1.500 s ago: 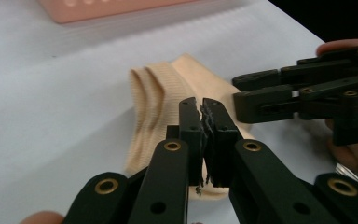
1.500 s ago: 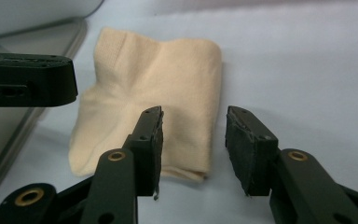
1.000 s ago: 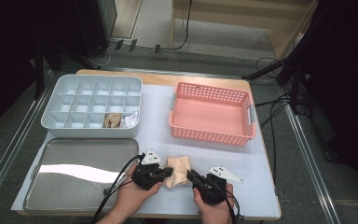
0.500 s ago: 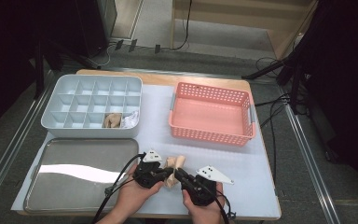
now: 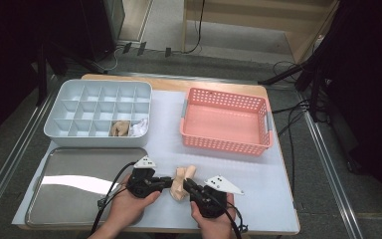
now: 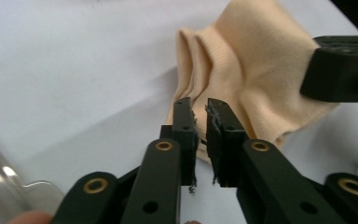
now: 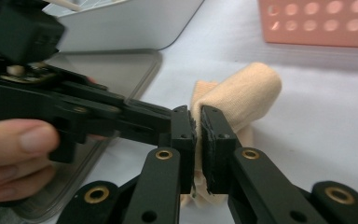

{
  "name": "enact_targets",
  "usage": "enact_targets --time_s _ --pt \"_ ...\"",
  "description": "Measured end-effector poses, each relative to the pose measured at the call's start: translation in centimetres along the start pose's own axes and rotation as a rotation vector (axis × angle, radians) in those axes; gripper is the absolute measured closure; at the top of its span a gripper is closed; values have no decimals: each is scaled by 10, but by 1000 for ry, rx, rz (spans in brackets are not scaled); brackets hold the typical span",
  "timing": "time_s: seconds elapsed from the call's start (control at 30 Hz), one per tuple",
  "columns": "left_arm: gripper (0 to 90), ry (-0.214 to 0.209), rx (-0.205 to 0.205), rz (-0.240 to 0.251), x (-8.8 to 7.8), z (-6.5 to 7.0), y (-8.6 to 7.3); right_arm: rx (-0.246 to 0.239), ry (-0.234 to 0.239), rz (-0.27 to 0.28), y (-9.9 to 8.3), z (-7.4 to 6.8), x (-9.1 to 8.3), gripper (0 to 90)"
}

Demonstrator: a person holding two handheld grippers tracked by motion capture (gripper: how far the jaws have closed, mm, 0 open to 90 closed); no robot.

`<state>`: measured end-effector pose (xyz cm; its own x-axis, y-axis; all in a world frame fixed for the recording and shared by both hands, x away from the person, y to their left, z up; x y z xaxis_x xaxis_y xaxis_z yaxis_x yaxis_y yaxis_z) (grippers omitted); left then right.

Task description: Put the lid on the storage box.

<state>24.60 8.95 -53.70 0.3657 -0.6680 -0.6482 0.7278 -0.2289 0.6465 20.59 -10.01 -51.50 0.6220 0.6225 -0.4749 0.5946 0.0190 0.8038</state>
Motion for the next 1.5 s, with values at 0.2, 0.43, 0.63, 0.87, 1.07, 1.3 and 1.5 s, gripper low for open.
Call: enact_targets --time_s 0.2,0.43,0.63,0.87,1.07,1.3,1.5 --pt "893 14 -24 -1 -2 -6 4 -63 2 -56 -6 -13 21 842" --pt "766 -36 -78 97 -20 -13 16 -132 -48 -81 -14 -19 36 836" --pt "666 -70 -54 69 -5 1 20 -171 -66 -78 -18 -23 38 814" --pt "836 -65 -71 77 2 -4 19 -174 -13 -78 -19 -23 24 753" --pt "838 -67 -84 84 3 -5 17 -156 -79 -22 -14 -16 10 825" --pt "733 -40 -103 78 4 -11 15 -217 -137 -68 -25 -20 21 834" --pt "482 -30 -134 51 3 -13 14 -213 -143 -59 -28 -20 22 842"
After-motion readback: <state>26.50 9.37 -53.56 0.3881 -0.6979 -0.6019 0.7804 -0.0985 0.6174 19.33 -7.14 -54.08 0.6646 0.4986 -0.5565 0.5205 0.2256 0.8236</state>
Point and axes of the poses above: each handheld gripper's, and its own axes: x roughly forward along the jaws, y roughly out of its top, z roughly to its right, the point moved 2 cm from there along x, roughly forward along the jaws
